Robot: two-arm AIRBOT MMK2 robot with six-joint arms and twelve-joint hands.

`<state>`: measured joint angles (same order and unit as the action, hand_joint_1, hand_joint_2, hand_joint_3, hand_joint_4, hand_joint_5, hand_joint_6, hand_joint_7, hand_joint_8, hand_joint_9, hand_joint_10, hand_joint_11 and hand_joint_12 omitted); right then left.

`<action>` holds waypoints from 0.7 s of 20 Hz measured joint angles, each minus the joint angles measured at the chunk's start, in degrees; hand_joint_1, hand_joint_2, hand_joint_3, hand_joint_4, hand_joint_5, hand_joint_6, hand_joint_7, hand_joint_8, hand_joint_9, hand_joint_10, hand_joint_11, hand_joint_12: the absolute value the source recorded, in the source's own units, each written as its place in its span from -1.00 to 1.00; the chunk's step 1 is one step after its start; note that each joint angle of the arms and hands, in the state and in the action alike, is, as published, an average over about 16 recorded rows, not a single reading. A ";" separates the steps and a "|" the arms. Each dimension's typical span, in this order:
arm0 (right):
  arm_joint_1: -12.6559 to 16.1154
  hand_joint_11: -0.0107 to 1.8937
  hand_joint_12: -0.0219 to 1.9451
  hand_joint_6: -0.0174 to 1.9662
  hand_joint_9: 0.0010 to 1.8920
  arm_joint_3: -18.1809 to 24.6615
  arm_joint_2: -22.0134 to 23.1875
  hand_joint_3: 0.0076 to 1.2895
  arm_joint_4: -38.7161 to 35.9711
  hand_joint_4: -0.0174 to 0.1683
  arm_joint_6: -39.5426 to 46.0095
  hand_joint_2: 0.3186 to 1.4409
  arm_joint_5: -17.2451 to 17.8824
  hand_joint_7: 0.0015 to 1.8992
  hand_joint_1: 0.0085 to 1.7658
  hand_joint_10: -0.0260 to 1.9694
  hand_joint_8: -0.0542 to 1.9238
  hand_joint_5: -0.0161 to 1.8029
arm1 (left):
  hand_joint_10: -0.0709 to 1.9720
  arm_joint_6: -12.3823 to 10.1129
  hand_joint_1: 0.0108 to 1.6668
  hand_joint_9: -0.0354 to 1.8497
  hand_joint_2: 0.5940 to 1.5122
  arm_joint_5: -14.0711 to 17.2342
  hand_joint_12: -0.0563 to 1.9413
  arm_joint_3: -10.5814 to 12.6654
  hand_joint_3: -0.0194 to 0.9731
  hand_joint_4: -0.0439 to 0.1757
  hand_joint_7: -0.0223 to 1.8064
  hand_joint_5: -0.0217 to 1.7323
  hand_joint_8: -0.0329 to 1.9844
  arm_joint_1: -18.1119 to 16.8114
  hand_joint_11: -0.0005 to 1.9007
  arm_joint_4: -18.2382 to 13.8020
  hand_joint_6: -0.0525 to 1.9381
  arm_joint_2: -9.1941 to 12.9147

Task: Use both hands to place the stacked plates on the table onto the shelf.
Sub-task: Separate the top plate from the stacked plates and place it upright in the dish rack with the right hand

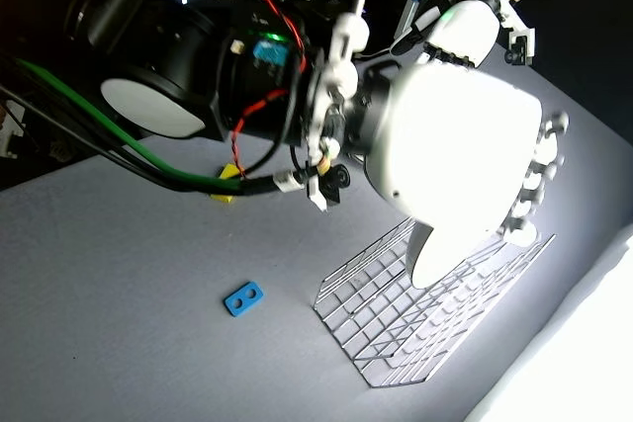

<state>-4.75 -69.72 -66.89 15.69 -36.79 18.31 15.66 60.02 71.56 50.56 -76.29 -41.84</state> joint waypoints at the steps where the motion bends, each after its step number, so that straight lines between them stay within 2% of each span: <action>1: -0.15 -0.34 0.66 0.14 -0.05 -0.59 -0.44 -1.00 0.42 -0.86 -0.01 0.29 -0.42 0.01 0.46 -0.09 0.18 -0.09 | -0.92 0.08 -0.99 -0.90 0.08 0.18 -0.81 0.26 -0.92 -0.56 -0.91 -0.92 -0.95 0.04 -0.98 -0.50 -0.93 -0.21; 7: -1.69 -0.32 0.63 0.10 -0.03 -3.40 -2.54 -1.00 2.37 -0.88 -0.12 0.34 -1.52 0.01 0.43 -0.10 0.16 -0.08 | -0.92 0.56 -0.99 -0.91 0.09 0.14 -0.81 2.17 -0.93 -0.56 -0.91 -0.91 -0.95 0.27 -0.98 -4.34 -0.93 -1.90; 14: -4.65 -0.31 0.60 0.09 -0.03 -5.69 -3.62 -1.00 2.70 -0.90 -0.16 0.40 -1.19 0.01 0.41 -0.10 0.16 -0.08 | -0.92 0.66 -0.99 -0.91 0.10 -2.45 -0.82 4.58 -0.93 -0.56 -0.91 -0.91 -0.95 0.45 -0.98 -6.89 -0.93 -4.49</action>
<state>-9.39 -75.42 -70.52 18.39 -36.94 17.12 16.31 57.57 76.14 51.01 -83.17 -46.33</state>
